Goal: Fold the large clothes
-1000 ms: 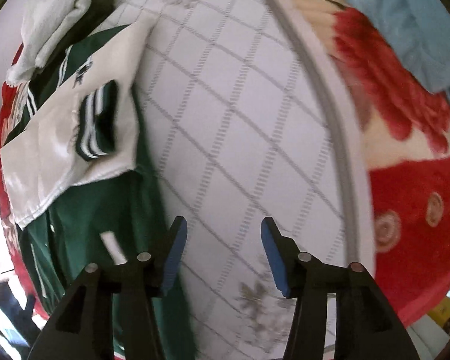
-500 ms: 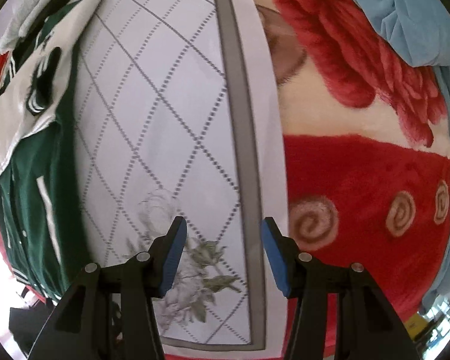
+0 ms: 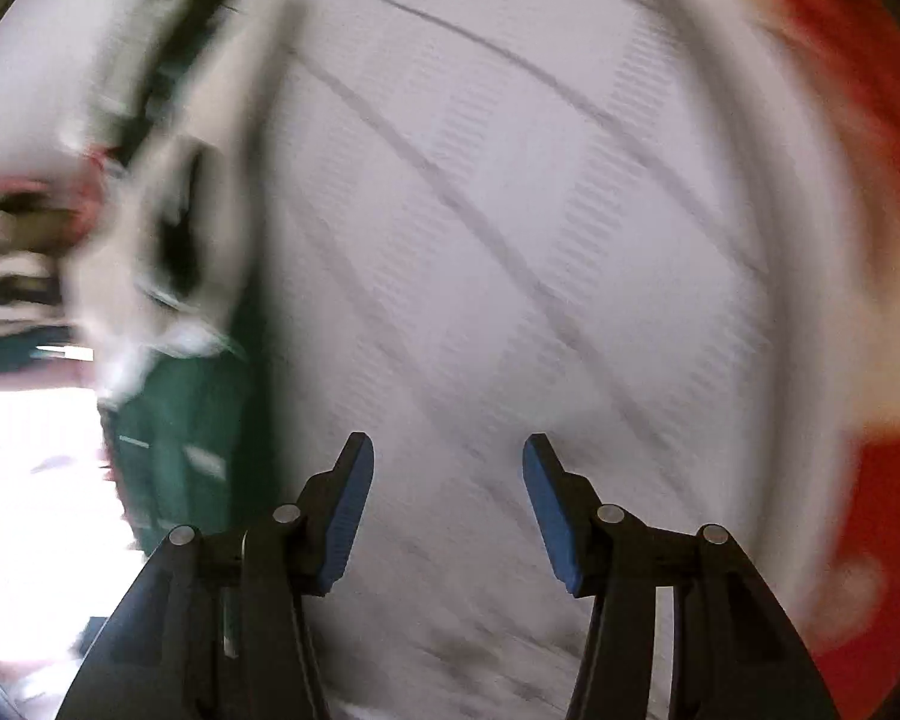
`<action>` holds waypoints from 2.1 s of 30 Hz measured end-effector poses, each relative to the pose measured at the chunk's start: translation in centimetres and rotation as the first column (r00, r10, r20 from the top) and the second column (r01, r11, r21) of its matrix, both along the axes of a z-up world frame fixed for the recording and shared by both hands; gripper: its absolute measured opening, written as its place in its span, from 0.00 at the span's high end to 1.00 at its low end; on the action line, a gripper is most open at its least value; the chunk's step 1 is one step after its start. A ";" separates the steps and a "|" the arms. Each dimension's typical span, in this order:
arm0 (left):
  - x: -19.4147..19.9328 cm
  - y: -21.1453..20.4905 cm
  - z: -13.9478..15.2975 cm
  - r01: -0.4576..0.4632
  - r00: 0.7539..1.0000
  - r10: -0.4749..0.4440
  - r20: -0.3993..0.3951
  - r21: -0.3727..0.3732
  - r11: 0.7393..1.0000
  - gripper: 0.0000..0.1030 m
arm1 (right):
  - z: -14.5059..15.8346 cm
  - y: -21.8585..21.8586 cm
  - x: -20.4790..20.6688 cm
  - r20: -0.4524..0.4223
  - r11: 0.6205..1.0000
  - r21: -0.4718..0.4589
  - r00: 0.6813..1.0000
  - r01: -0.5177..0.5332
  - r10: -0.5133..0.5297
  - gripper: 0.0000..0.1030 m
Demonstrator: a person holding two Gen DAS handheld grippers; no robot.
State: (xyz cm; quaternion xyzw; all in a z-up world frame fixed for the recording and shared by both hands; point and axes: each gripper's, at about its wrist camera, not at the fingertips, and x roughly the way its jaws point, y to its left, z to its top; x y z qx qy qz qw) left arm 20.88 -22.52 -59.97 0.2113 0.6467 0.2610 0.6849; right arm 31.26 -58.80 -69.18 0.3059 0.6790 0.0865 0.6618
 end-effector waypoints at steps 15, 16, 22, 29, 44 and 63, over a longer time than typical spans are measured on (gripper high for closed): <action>2.2 2.7 4.3 -0.049 0.997 0.061 0.056 -0.198 0.979 0.89 | -4.5 7.6 14.3 -0.077 0.898 0.440 0.997 0.019 0.017 0.22; 2.2 2.9 4.5 -0.056 0.996 0.070 0.063 -0.210 0.976 0.89 | -4.2 7.5 14.4 -0.098 0.917 0.399 0.995 0.023 0.018 0.24; 2.3 4.0 5.3 -0.055 0.993 0.079 0.084 -0.256 0.965 0.89 | -3.1 6.1 12.1 -0.108 0.939 0.338 0.994 0.060 -0.025 0.24; 2.3 6.0 5.8 -0.034 0.993 0.073 0.097 -0.353 0.935 0.89 | -4.6 8.9 13.7 -0.143 0.909 0.392 0.986 0.139 -0.089 0.70; 0.6 19.8 15.6 -0.026 0.972 0.162 0.171 -0.606 0.795 0.89 | 15.6 21.6 15.6 0.117 0.970 0.231 0.987 0.079 -0.109 0.83; -0.5 47.0 5.2 -0.383 0.823 0.567 -0.023 -0.761 0.524 0.79 | 9.7 56.6 24.4 -0.073 0.960 -0.026 0.959 -0.277 0.275 0.67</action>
